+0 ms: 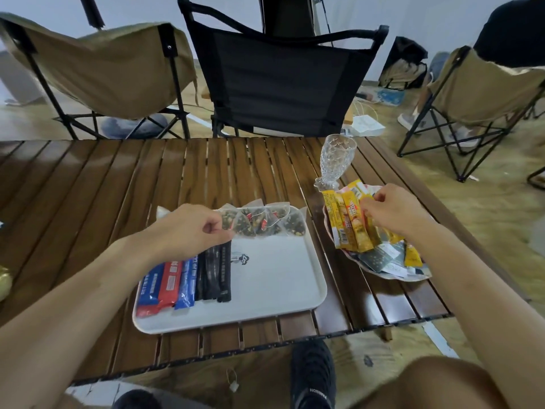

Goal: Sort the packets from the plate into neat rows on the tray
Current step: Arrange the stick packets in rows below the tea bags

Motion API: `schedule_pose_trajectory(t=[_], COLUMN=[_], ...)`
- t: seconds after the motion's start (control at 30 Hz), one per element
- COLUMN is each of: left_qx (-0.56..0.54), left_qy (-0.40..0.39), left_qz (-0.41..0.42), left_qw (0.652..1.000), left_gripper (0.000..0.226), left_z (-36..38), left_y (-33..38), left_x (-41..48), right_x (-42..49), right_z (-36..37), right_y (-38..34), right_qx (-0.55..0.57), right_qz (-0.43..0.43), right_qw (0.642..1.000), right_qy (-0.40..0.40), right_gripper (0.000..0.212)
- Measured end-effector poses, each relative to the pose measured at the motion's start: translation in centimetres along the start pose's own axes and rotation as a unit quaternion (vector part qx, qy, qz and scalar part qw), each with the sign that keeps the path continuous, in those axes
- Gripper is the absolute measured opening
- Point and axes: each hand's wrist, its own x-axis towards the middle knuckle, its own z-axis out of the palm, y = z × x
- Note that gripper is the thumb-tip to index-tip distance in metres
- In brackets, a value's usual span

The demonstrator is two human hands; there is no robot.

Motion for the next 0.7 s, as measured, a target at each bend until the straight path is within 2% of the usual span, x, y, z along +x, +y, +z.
schedule_pose_trajectory(t=[0.07,0.13,0.27,0.37,0.47,0.57,0.6,0.7], left_qx=[0.004,-0.001,-0.027,-0.047,-0.064,-0.066,-0.065,-0.057], left_qy=[0.0,0.004,0.004,0.009,0.013,0.023,0.025,0.011], left_qz=[-0.009,-0.019,-0.043,-0.059,-0.065,-0.067,-0.068,-0.067], left_qw=[1.0,1.0,0.999,0.997,0.996,0.995,0.995,0.996], left_gripper=[0.044,0.044,0.041,0.039,0.033,0.035,0.035,0.035], left_z=[-0.6,-1.1,-2.0,-2.6,-2.8,-2.8,-2.9,-2.9], left_y=[-0.6,-1.5,-3.4,-4.5,-5.5,-6.2,-6.3,-6.7], left_x=[-0.7,-1.4,-2.9,-3.8,-4.4,-4.6,-4.6,-4.4], right_x=[-0.3,-0.4,-0.2,-1.4,-3.0,-4.3,-4.8,-6.0], right_z=[0.2,0.6,2.0,3.2,4.1,5.1,5.4,7.1], right_y=[-0.7,-1.4,-2.6,-4.7,-7.1,-9.0,-9.6,-10.4], right_qx=[0.121,0.182,0.145,0.147,0.136,0.059,0.045,0.055], right_qz=[-0.001,-0.006,-0.085,-0.159,-0.206,-0.211,-0.213,-0.204], right_qw=[0.992,0.982,0.983,0.971,0.959,0.961,0.959,0.945], right_qy=[-0.024,-0.047,-0.071,-0.098,-0.14,-0.171,-0.183,-0.248], right_gripper=[0.022,0.019,0.031,0.021,0.022,0.051,0.055,0.035])
